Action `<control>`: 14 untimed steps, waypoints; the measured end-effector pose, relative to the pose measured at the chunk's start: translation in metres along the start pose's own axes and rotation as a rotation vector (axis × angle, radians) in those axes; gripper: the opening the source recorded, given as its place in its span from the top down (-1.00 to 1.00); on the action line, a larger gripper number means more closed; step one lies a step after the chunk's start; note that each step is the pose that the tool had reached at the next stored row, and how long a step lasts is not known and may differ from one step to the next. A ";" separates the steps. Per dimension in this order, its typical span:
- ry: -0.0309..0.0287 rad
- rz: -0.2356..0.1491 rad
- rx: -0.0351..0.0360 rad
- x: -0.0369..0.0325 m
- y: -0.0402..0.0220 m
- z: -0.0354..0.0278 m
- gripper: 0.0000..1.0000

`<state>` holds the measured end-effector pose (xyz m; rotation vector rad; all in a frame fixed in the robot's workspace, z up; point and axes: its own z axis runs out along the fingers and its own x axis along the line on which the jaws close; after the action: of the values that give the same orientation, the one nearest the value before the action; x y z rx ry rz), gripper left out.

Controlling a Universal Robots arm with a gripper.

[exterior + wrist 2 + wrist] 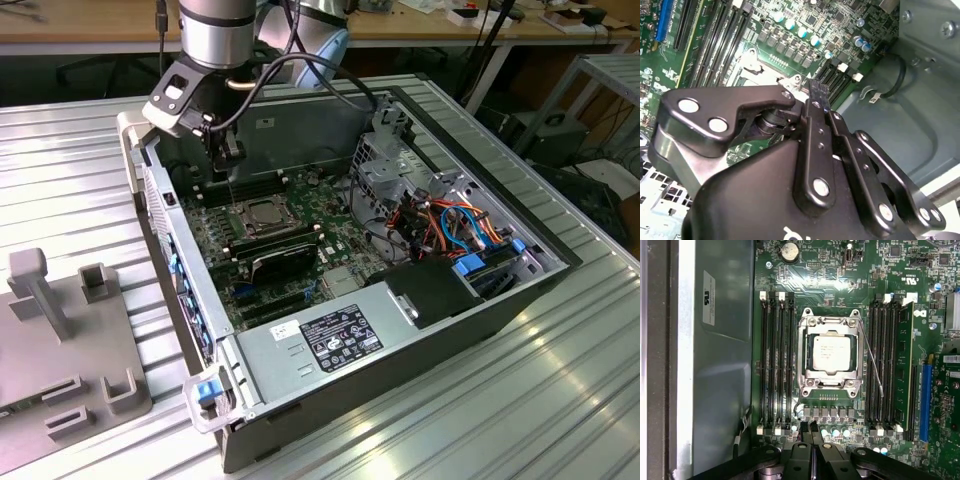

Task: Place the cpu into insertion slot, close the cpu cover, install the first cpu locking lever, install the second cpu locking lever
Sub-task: 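Install the first cpu locking lever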

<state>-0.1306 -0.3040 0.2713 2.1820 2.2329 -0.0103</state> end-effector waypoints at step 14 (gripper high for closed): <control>0.0387 0.001 -0.0016 -0.0103 -0.0003 0.0009 0.79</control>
<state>-0.1307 -0.3143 0.2706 2.2009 2.2512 0.0339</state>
